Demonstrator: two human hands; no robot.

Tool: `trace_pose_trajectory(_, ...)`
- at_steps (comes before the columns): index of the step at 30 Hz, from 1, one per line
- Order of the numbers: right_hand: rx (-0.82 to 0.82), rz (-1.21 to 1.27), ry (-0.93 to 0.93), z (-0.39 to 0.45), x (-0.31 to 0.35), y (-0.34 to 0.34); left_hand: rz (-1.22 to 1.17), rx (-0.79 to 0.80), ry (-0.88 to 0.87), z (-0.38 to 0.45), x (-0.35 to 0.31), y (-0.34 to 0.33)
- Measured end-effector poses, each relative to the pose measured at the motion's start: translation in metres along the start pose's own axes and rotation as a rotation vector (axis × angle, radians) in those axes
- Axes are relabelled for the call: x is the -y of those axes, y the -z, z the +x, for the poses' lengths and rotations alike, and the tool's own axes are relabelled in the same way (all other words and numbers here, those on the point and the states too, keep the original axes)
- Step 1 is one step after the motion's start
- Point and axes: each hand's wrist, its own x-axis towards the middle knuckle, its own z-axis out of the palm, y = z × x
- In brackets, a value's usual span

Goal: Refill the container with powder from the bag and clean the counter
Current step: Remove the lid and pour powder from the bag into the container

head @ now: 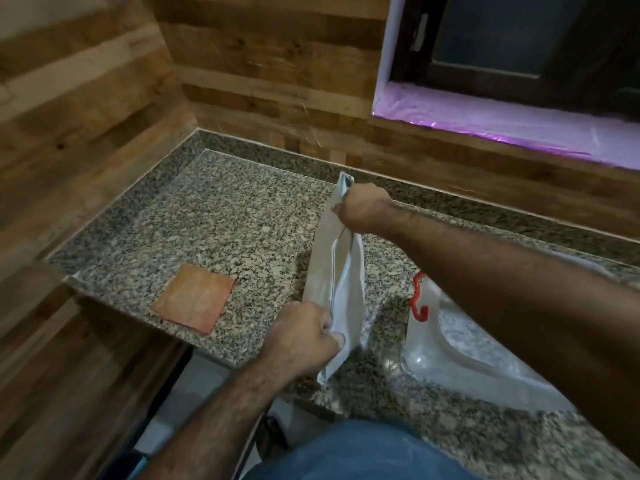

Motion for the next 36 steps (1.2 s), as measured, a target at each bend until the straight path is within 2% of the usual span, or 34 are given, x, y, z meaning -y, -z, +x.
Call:
trace_pose_trajectory(6,-0.200,-0.022,0.137,-0.047,0.022,0.054,-0.028,-0.067,-0.100,-0.012,0.002,-0.002)
trace_pose_trajectory(10,-0.378,0.007,0.212,-0.072,0.026,0.106,-0.336,-0.168,-0.175,-0.022,-0.018,0.021)
trace_pose_trajectory(12,-0.442,0.039,0.235,-0.084,0.028,0.136,-0.419,-0.342,-0.206,-0.017,-0.028,0.047)
trace_pose_trajectory(14,-0.495,0.114,0.250,-0.094,0.028,0.164,-0.425,-0.561,-0.165,-0.002,-0.034,0.079)
trace_pose_trajectory(17,-0.597,0.204,0.280,-0.105,0.027,0.197,-0.564,-0.719,-0.035,0.037,-0.042,0.133)
trace_pose_trajectory(20,-0.733,0.164,0.336,-0.119,0.030,0.222,-0.739,-0.666,0.090,0.088,-0.043,0.180)
trace_pose_trajectory(24,-0.890,0.120,0.412,-0.134,0.031,0.241,-1.006,-0.388,0.238,0.122,-0.060,0.221)
trace_pose_trajectory(26,-0.925,0.127,0.449,-0.136,0.024,0.247,-0.995,-0.258,0.209,0.126,-0.068,0.232)
trace_pose_trajectory(30,-1.013,0.085,0.576,-0.137,0.003,0.248,-1.010,-0.109,0.097,0.129,-0.079,0.238)
trace_pose_trajectory(36,-1.005,0.175,0.537,-0.148,-0.021,0.240,-1.012,-0.075,0.005,0.118,-0.079,0.234)
